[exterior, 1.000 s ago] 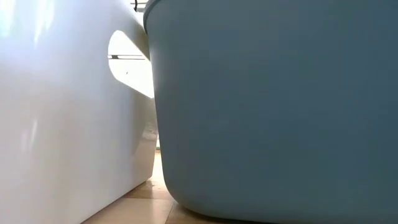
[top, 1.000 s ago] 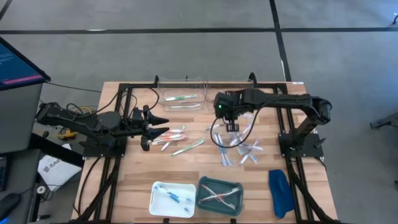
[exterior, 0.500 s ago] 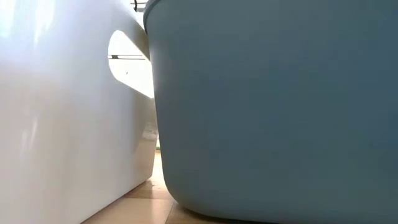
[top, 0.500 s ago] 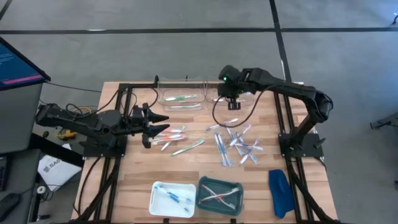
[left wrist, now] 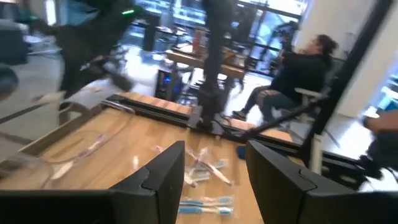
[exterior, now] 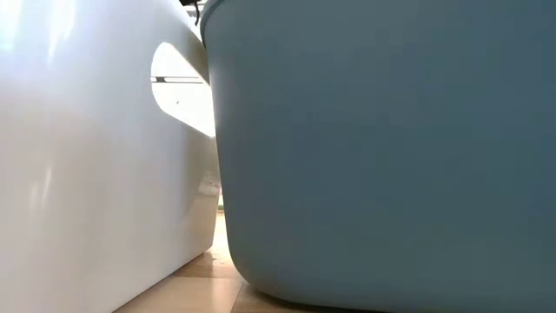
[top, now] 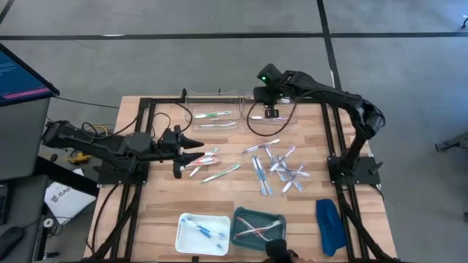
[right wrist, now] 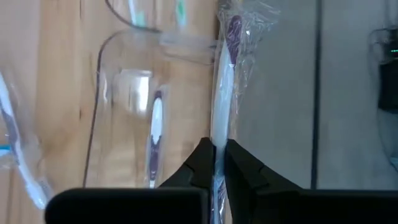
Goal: Pick & Place Toothbrushes
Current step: Put the purple toothbrush into the right transparent bin
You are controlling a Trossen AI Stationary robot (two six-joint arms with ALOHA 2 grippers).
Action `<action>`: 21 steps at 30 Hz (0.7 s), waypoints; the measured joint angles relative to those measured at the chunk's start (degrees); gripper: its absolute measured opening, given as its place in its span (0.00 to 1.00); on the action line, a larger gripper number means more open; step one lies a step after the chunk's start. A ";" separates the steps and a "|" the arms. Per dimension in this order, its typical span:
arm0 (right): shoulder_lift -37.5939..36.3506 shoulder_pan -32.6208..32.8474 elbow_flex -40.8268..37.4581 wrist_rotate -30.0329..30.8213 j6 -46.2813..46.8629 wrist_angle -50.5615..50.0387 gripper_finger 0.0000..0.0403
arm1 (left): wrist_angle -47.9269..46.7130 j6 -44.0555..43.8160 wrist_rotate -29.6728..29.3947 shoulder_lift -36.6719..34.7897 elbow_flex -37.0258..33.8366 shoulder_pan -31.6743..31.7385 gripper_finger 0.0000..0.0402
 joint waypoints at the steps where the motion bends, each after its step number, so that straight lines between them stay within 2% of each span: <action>1: 1.40 -0.17 0.00 0.06 -0.18 -0.15 0.04 | -0.05 0.61 1.18 -0.20 0.00 -0.09 0.41; 4: 4.84 -0.46 -0.11 1.43 -0.56 -1.42 0.04 | -0.07 0.92 3.44 -0.45 0.00 -0.79 0.41; 12: 11.12 -1.82 -0.09 1.73 1.00 -5.11 0.03 | -0.24 4.89 3.44 -0.58 0.00 -2.79 0.41; 21: 13.36 -2.50 -0.02 3.18 -0.94 -3.94 0.05 | -0.01 5.94 3.44 -0.75 0.00 -3.19 0.41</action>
